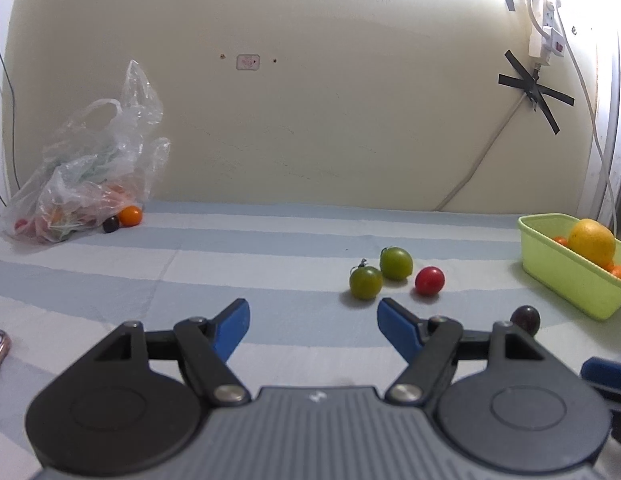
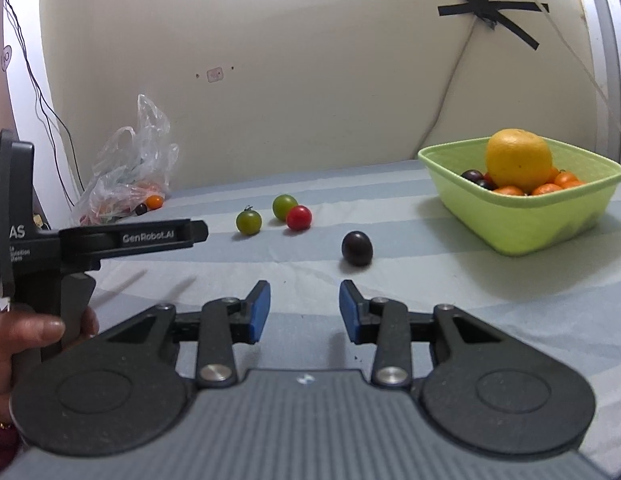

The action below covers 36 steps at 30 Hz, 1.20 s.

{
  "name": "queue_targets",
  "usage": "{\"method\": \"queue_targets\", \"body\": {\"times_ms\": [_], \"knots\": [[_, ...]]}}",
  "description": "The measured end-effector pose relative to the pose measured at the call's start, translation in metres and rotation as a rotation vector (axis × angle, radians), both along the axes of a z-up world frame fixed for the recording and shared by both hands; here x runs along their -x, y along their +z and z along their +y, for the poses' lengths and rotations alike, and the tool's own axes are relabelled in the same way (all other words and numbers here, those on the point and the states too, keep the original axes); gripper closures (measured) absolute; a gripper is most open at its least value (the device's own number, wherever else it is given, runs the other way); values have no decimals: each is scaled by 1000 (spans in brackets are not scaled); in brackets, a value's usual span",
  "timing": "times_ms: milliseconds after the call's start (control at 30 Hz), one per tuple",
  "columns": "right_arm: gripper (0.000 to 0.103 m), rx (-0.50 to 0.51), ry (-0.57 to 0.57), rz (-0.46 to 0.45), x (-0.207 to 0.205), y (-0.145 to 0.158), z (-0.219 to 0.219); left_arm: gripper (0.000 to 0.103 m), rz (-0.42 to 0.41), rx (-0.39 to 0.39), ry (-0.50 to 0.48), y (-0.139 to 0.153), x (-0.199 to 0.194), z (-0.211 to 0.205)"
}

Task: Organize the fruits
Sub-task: 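Open both tools and move them back toward the remaining tomatoes and plum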

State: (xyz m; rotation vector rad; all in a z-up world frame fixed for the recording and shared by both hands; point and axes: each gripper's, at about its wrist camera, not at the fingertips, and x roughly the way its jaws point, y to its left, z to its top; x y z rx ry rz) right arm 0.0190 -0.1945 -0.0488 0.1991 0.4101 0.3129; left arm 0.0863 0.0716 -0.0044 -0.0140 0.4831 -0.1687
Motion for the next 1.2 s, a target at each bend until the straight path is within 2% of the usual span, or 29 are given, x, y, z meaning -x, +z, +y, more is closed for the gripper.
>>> {"method": "queue_targets", "body": {"times_ms": [300,667,767,1000,1200], "knots": [[55,-51,-24,-9,7,-2,-9,29,-15,1,5,0,4,5],[55,-65,-38,0,9,-4,-11,26,-23,4,1,0,8,3],[52,-76,-35,5,8,-5,-14,24,-28,9,-4,1,10,2],[50,-109,-43,14,7,-7,-18,24,-37,54,-72,1,11,6],[49,-158,-42,46,4,-8,-25,23,-38,76,-85,0,14,5]]}}
